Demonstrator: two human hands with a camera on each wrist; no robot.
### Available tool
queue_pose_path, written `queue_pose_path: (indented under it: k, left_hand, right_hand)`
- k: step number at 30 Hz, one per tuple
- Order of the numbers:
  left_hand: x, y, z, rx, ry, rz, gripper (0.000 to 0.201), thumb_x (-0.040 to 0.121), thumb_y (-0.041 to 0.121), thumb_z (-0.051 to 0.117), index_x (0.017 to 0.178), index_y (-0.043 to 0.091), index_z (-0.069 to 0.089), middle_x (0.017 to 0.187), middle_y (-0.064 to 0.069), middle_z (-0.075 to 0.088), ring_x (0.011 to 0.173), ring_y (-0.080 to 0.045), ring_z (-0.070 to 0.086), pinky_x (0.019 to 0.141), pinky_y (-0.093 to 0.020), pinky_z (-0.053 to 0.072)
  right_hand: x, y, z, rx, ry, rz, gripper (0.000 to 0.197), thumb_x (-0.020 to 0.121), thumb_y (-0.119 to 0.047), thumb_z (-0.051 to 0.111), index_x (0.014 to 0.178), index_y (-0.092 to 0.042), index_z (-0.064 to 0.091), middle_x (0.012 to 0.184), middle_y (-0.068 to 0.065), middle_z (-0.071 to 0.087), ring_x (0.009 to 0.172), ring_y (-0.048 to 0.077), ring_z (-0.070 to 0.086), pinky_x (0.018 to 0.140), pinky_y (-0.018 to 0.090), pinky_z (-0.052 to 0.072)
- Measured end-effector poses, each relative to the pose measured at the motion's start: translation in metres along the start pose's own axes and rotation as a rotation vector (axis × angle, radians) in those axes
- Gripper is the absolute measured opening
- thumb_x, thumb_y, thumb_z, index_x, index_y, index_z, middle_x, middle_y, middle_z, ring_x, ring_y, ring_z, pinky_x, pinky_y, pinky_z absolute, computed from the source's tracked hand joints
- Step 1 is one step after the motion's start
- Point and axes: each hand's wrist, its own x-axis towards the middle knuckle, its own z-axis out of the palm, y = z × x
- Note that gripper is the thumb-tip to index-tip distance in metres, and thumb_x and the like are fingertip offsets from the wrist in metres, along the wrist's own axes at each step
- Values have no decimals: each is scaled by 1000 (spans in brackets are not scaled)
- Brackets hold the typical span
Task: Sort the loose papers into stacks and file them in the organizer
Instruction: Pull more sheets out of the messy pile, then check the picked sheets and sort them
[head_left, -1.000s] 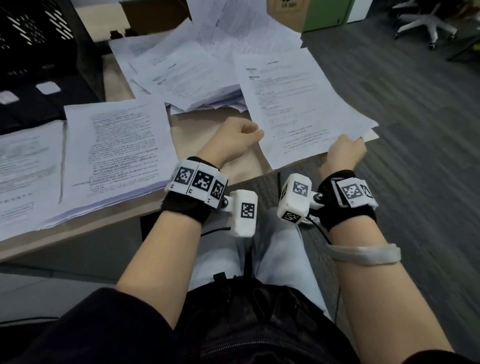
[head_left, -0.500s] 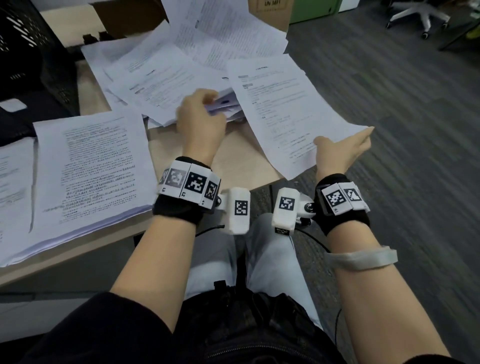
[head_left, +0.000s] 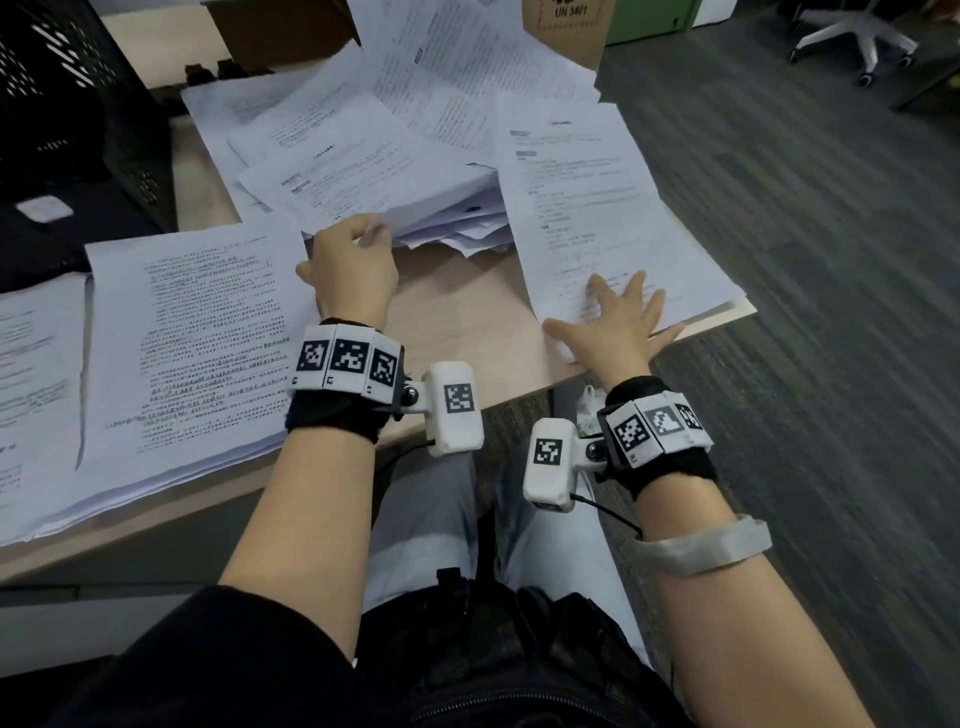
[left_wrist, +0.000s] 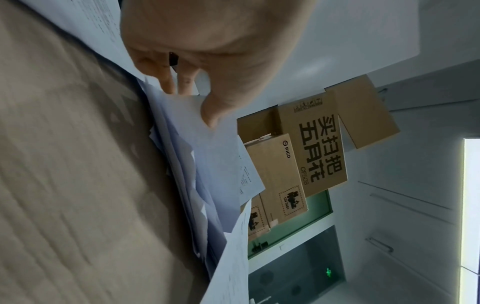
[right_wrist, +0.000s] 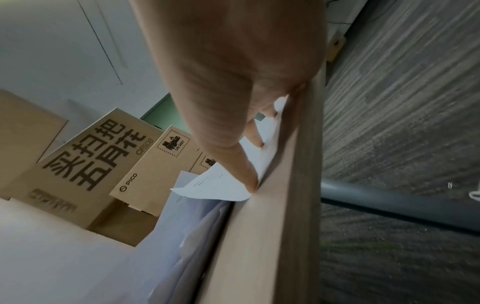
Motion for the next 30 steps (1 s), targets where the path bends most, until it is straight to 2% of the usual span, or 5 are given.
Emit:
queue_pose_path:
  k: [4,10,19,25,30]
  left_hand:
    - [-3,5,-6,-332,-2,91,19,88,15,57,84,29,69,83,11,64,87,-22,62,75,-38,58]
    - [-2,15,-22,-482,-16,213,21,91,7,55,108,5,68,116,-8,66,112,-21,61,99,-40,50]
    - [-25,43,-50,-612,-54,493,25,87,-2,53,92,18,68,114,-4,65,113,-9,59,94,-19,46]
    - [-36,37,-68,-675,11,459,29,74,-6,46,73,9,70,98,-11,71,101,-16,66,94,-38,52]
    - [-44,12,-90,-688,81,428,28,70,-3,45,61,11,67,84,-7,72,92,-15,68,81,-32,53]
  right_hand:
    - [0,-4,-1,-34,-37,21,84,81,-47,62,150,-30,17,159,8,-14,145,33,-18,110,59,-17]
    - [-3,-8,0,-40,-22,60,84,80,-46,62,150,-28,18,159,8,-13,145,33,-18,111,58,-16]
    - [-15,-15,-9,94,147,49,66,79,-36,63,140,-24,40,160,7,8,147,28,-10,109,61,-17]
    - [-36,-48,-25,659,342,-203,39,94,-39,48,114,-11,66,133,7,57,133,21,42,116,46,22]
    - [-59,-81,-40,1187,84,-168,53,99,-42,40,111,3,63,109,13,69,99,27,68,78,25,56]
